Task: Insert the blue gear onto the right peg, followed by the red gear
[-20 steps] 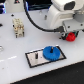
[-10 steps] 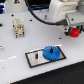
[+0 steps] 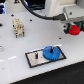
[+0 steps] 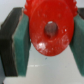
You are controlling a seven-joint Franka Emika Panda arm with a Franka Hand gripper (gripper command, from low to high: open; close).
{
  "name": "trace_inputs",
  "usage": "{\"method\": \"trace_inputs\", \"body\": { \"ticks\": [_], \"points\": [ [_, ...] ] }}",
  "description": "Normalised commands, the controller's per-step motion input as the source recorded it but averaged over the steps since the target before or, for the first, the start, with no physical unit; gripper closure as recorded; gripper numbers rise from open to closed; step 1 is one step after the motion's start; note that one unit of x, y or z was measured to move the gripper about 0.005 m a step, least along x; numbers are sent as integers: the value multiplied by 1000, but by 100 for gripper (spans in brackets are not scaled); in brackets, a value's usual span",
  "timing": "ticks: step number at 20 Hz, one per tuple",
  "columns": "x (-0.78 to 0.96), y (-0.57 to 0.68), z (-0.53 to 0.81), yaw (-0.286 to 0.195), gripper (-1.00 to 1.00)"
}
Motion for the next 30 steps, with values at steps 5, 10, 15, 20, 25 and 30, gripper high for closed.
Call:
{"method": "trace_inputs", "body": {
  "ticks": [5, 10, 15, 20, 25, 30],
  "points": [
    [526, -449, 408, 0, 100],
    [525, -435, 252, 0, 100],
    [500, -381, 117, 0, 100],
    [549, -244, 35, 0, 100],
    [497, -198, 1, 0, 100],
    [339, -133, -23, 0, 100]
  ]
}}
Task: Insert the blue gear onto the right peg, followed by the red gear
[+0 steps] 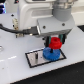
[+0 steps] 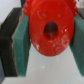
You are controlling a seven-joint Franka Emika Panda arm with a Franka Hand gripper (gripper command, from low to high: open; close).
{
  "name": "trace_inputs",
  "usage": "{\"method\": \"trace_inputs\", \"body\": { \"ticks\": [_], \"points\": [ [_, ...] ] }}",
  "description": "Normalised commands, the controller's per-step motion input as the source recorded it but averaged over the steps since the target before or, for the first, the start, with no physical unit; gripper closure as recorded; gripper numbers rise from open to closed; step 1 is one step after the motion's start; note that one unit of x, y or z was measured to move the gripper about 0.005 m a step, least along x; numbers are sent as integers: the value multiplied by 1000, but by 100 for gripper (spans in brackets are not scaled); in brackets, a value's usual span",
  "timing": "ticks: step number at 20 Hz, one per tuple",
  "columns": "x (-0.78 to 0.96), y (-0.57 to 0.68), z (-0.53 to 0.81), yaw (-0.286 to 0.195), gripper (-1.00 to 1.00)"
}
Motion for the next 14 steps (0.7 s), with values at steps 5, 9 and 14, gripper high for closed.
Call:
{"method": "trace_inputs", "body": {
  "ticks": [5, 9, 14],
  "points": [
    [109, -70, -111, 0, 100],
    [106, -30, -94, 0, 100],
    [14, 0, -49, 0, 100]
  ]
}}
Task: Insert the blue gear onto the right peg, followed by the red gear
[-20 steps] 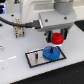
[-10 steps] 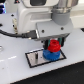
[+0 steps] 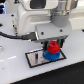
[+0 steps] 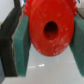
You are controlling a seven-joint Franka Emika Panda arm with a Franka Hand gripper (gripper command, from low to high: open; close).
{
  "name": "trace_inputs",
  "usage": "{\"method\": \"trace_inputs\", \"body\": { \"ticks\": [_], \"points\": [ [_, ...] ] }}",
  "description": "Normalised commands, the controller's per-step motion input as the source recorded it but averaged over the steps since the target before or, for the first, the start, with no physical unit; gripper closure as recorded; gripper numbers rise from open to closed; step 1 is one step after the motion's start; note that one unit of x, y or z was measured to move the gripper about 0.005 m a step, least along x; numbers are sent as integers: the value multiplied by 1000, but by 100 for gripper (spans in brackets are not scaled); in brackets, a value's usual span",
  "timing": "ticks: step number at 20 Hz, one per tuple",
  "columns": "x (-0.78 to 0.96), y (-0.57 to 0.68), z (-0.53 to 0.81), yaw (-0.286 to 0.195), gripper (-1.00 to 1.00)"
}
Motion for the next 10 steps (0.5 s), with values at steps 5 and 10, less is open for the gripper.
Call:
{"method": "trace_inputs", "body": {
  "ticks": [5, 10],
  "points": [
    [-14, 0, 382, 0, 100],
    [128, -4, -12, 0, 100]
  ]
}}
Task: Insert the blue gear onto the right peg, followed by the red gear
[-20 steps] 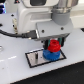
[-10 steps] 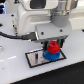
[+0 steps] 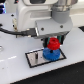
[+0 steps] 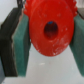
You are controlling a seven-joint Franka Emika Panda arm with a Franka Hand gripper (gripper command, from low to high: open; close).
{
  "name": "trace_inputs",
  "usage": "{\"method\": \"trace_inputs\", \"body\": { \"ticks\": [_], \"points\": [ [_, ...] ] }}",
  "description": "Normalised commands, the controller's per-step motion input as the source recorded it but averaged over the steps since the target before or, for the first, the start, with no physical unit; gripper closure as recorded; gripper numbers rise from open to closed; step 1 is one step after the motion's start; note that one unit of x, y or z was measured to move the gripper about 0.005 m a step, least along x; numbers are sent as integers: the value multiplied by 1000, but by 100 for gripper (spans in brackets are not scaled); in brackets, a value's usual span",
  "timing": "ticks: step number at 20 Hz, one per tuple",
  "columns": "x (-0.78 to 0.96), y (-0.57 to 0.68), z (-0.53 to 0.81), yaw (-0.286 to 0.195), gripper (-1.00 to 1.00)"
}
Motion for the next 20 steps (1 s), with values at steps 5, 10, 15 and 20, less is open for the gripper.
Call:
{"method": "trace_inputs", "body": {
  "ticks": [5, 10, 15, 20],
  "points": [
    [202, -92, -127, 0, 100],
    [219, -100, -218, 0, 100],
    [229, -83, 174, 0, 100],
    [153, -77, -123, 0, 100]
  ]
}}
